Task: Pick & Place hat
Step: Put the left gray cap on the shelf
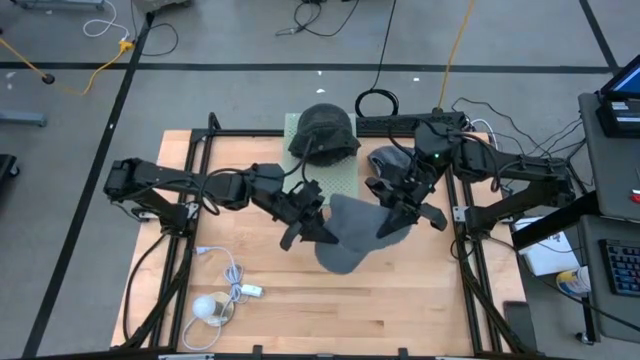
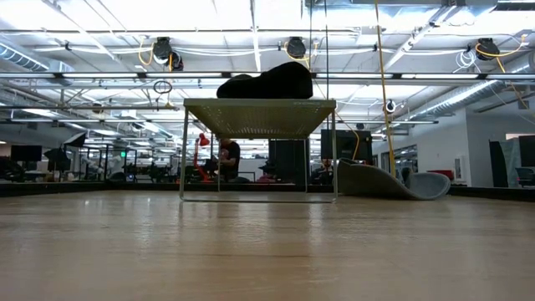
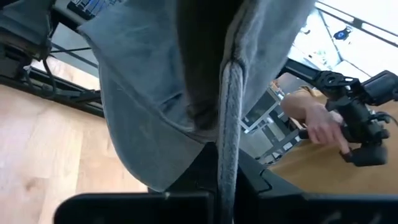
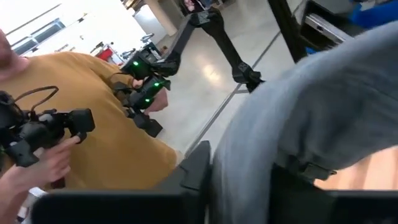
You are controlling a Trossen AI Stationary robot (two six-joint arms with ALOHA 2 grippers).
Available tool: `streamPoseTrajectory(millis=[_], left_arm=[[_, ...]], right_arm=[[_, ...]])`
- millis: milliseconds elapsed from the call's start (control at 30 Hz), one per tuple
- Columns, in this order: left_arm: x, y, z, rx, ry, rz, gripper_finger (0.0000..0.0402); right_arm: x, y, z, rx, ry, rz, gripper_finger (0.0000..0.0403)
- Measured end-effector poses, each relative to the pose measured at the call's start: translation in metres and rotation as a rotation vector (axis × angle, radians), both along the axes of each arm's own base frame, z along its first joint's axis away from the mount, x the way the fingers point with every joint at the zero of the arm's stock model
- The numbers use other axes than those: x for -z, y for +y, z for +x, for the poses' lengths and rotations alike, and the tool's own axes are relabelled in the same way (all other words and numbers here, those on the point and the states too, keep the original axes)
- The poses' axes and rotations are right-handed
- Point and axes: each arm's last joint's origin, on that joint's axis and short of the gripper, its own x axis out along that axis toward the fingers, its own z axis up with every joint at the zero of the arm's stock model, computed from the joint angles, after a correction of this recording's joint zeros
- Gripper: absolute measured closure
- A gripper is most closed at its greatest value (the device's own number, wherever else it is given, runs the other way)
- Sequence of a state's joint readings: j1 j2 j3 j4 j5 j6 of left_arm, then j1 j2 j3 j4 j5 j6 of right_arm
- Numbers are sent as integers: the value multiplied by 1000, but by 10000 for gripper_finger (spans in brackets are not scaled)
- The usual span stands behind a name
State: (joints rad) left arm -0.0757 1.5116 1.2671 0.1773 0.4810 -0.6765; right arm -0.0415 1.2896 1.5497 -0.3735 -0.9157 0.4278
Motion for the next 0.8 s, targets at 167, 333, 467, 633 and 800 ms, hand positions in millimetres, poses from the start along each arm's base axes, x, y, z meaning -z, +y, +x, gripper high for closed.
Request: streamPoseTrajectory(millis=[167, 333, 467, 633, 800], left_arm=[[-3, -4, -2, 29, -4, -21, 393], [-3, -12, -6, 84, 24, -43, 394], [-4, -14, -13, 98, 86, -55, 394], [-17, -14, -30, 102, 80, -43, 394], [-35, -11, -49, 93, 20, -30, 394]], right_arm=[[7, -12, -2, 42, 57, -19, 261], [11, -23, -13, 104, 92, -69, 207], [12, -32, -26, 188, 128, -111, 201], [13, -36, -43, 318, 223, -141, 204], [15, -35, -49, 362, 326, -69, 208]])
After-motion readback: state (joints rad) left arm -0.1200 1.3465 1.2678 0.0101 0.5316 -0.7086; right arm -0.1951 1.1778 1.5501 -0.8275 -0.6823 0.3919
